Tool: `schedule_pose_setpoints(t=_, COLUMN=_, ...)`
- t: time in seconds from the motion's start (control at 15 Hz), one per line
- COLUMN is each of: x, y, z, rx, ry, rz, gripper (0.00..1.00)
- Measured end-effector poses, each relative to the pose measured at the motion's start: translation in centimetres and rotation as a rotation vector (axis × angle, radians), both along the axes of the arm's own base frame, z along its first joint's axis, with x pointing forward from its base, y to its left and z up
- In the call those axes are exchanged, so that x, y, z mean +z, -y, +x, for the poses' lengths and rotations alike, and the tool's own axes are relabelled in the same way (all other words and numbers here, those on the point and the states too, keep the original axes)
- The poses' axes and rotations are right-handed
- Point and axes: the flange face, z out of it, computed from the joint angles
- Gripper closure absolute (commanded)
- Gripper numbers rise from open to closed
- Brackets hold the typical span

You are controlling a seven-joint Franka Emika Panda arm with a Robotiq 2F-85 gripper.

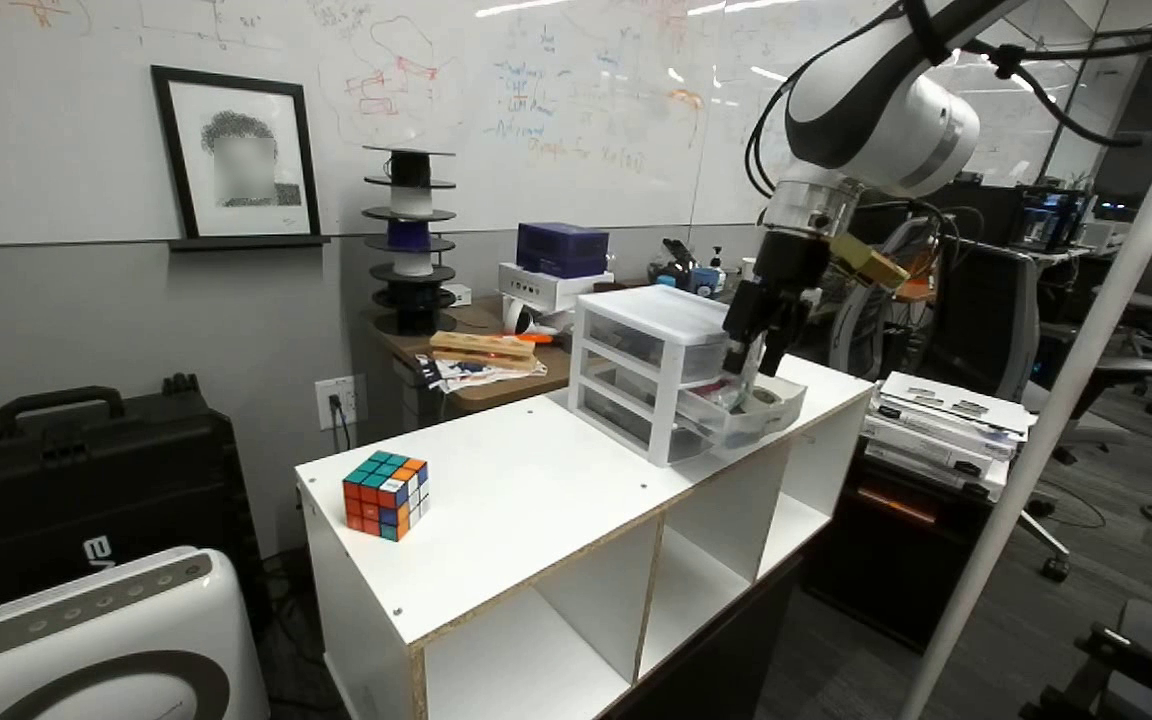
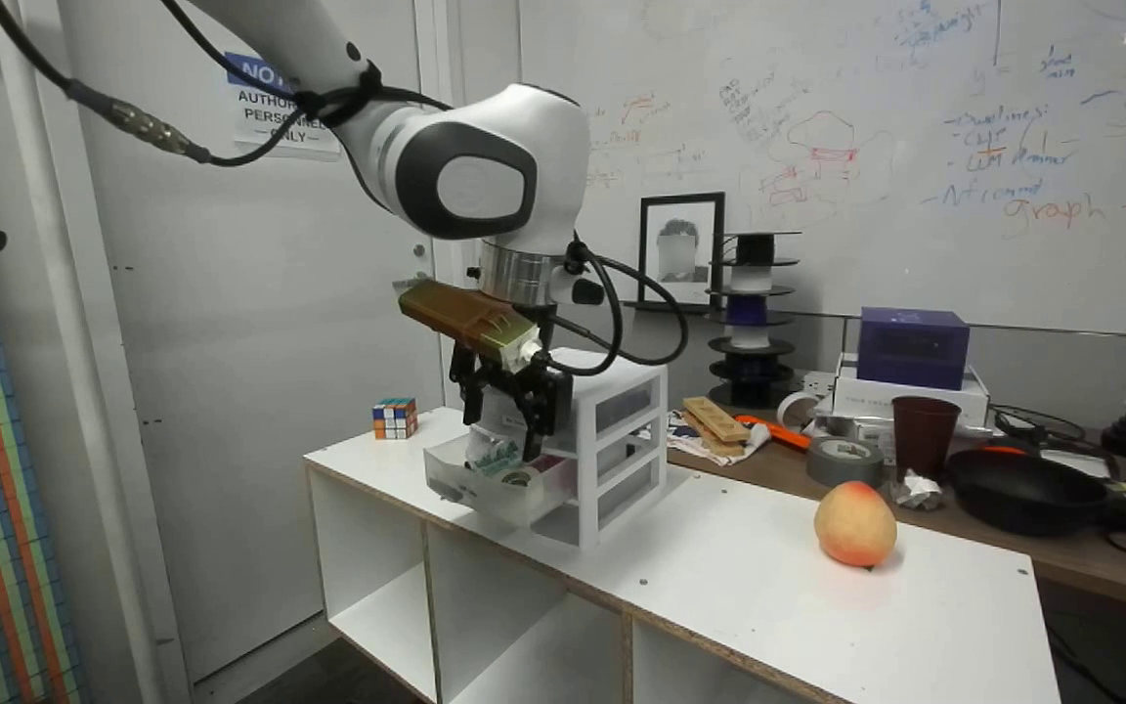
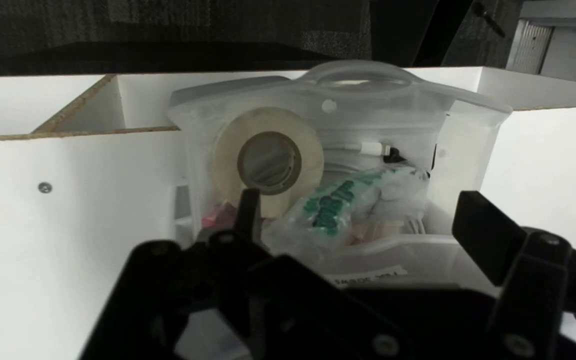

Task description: Pick the masking tape and the plastic and put them in the drawer, then close it

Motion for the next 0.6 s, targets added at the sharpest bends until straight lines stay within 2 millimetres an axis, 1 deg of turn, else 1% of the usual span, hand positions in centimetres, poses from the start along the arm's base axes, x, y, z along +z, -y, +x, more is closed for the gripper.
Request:
schedule_pose_setpoints(t=0.13, x=-0.24, y=-0.18, z=0.12, rx=0.010, ry=0.018, rz=-0.002, gripper=0.51)
schedule_pose_setpoints(t=0.27, x=-0.44, y=-0.19, z=0.18, rx=0.019, ry=0.035, rz=-0.008, gripper=0.65)
schedule_pose_setpoints(t=0.47, x=-0.76, y=-0.20, z=0.03, rx=0.033, ry=0.043, rz=-0.012, gripper=0.89)
schedule_pose_setpoints(t=0.6, x=-0.96, y=-0.31, z=-0.10, rx=0.041, ry=0.042, rz=-0.011, gripper=0.91)
